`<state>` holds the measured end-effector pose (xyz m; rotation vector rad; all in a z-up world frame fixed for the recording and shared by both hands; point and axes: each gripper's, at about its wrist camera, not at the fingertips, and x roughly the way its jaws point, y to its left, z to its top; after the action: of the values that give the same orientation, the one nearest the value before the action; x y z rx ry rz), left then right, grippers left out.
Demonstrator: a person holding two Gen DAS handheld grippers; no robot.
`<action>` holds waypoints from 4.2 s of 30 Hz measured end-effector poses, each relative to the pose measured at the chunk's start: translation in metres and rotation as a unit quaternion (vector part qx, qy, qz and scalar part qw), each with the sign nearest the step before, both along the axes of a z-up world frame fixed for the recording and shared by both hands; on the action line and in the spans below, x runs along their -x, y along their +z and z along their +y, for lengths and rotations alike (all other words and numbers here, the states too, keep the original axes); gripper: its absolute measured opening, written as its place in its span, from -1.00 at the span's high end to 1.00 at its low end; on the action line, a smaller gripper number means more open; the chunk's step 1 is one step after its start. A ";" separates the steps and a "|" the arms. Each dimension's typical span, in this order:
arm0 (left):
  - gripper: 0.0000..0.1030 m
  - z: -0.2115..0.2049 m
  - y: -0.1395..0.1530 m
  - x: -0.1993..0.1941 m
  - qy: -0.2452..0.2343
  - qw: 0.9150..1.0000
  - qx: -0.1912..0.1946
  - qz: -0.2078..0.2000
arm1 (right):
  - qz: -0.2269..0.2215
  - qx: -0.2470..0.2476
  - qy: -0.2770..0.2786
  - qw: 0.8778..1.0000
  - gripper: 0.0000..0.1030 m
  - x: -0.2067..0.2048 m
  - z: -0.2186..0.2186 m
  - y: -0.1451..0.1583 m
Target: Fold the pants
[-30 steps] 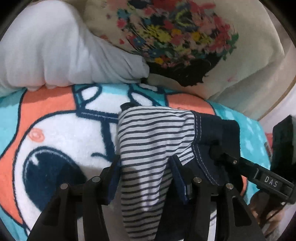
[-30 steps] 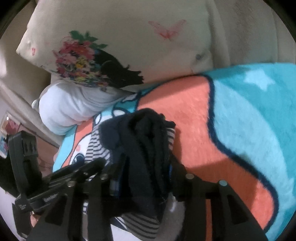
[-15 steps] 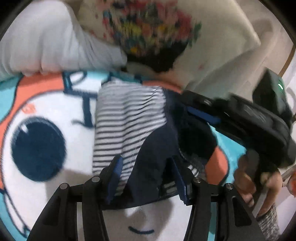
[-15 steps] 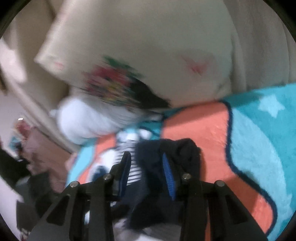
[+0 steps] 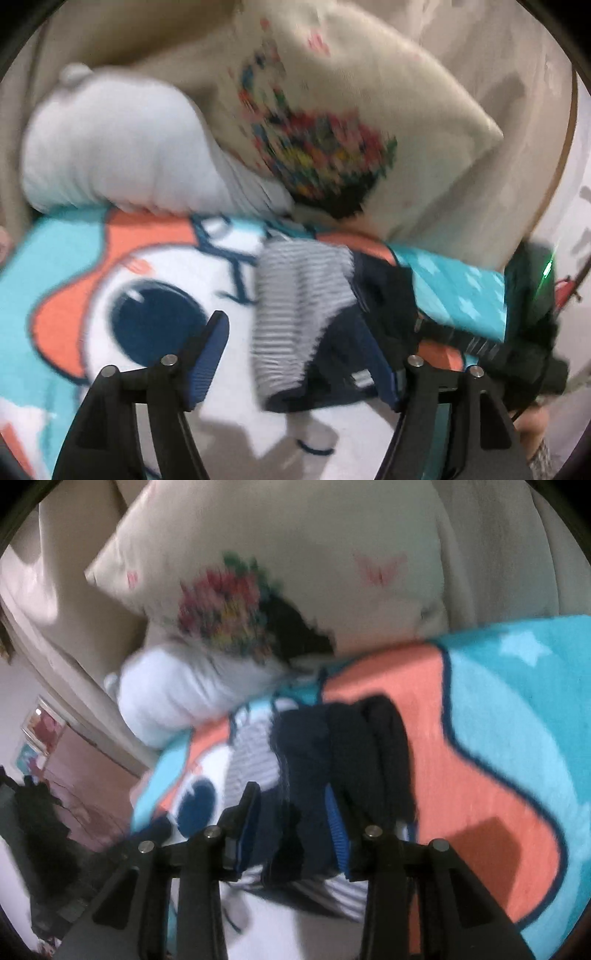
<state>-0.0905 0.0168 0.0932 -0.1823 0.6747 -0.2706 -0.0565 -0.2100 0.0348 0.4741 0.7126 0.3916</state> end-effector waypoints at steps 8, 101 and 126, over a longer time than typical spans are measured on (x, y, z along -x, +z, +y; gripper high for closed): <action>-1.00 0.018 0.049 0.071 0.143 0.963 -0.074 -0.216 | -0.054 0.024 -0.017 0.998 0.21 0.037 0.002 0.020; -1.00 0.070 0.010 0.086 0.121 0.985 -0.097 -0.079 | -0.122 0.188 0.004 0.975 -0.07 0.083 0.100 0.040; -1.00 0.145 0.014 0.095 0.241 0.968 -0.062 -0.038 | -0.121 0.173 0.059 0.976 -0.09 0.061 0.140 0.041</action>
<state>-0.1853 0.1619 0.1071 -0.2090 0.5494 0.2300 -0.1177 -0.0698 0.0759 0.0522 0.5581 0.4182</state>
